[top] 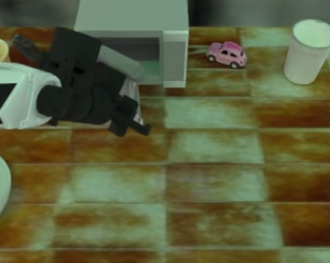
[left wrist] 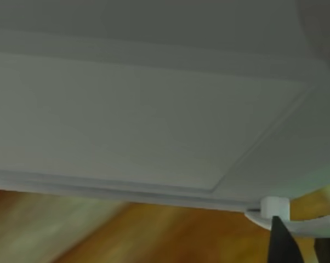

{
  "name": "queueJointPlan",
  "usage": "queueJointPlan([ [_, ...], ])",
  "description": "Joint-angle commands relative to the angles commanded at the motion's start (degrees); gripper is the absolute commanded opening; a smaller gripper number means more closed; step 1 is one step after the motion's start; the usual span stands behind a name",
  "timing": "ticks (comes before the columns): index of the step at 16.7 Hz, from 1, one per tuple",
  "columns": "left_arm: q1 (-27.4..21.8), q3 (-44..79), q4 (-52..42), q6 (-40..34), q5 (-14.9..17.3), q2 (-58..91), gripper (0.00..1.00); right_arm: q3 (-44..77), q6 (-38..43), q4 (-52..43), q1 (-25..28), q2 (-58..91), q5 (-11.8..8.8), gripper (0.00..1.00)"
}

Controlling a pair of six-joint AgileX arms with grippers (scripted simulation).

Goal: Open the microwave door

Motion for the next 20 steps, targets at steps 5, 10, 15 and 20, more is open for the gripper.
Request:
queueJointPlan([
  [5,0.0,0.0,0.0,0.0,0.0,0.0,0.00,0.0,0.0,0.0,0.0,0.0,0.0,1.00],
  [10,-0.4,-0.1,0.0,-0.3,0.5,0.0,0.00,0.0,0.0,0.0,0.0,0.0,0.0,1.00],
  [15,1.3,-0.7,-0.6,2.9,2.4,-0.7,0.00,0.0,0.0,0.0,0.0,0.0,0.0,1.00],
  [20,1.5,-0.9,-0.7,3.4,2.7,-0.9,0.00,0.0,0.0,0.0,0.0,0.0,0.0,1.00],
])
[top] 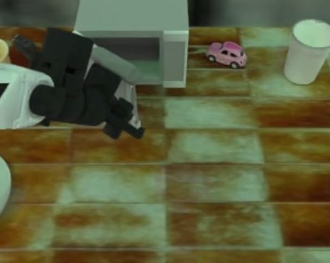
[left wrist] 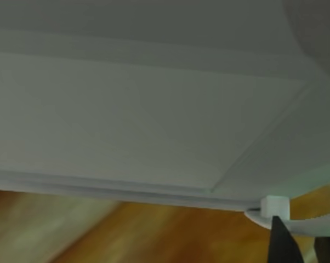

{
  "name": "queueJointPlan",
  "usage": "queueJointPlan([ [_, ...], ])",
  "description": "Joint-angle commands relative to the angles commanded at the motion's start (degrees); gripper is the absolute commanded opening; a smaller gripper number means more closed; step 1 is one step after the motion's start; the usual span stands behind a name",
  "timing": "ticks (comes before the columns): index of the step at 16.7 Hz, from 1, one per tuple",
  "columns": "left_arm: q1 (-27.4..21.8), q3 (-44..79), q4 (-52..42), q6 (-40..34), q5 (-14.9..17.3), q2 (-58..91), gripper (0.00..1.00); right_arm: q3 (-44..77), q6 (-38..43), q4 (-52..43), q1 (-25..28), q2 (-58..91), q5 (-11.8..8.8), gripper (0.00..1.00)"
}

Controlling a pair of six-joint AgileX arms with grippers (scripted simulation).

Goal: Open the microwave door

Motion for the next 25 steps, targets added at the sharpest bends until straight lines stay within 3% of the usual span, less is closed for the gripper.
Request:
queueJointPlan([
  [20,0.0,0.0,0.0,0.0,0.0,0.0,0.00,0.0,0.0,0.0,0.0,0.0,0.0,1.00],
  [25,0.9,-0.4,-0.6,2.2,1.9,-0.5,0.00,0.0,0.0,0.0,0.0,0.0,0.0,1.00],
])
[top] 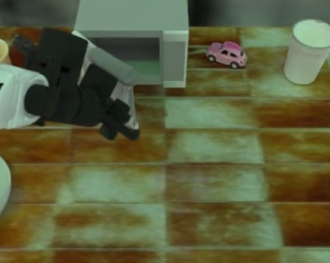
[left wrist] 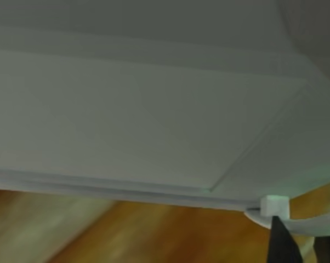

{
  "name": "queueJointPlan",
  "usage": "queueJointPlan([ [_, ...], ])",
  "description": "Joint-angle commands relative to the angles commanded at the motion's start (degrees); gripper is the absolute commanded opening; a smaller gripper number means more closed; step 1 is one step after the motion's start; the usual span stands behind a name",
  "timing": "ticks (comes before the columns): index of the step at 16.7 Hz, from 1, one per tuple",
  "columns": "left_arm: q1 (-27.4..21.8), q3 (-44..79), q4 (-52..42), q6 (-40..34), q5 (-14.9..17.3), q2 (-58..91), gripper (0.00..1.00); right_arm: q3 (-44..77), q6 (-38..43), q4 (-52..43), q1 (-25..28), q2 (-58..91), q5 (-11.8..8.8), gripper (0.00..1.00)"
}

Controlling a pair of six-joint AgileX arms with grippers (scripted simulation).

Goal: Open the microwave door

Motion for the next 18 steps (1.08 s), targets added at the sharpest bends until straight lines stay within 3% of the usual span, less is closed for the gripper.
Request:
queueJointPlan([
  [18,0.7,-0.2,-0.4,1.5,0.9,-0.3,0.00,0.0,0.0,0.0,0.0,0.0,0.0,1.00],
])
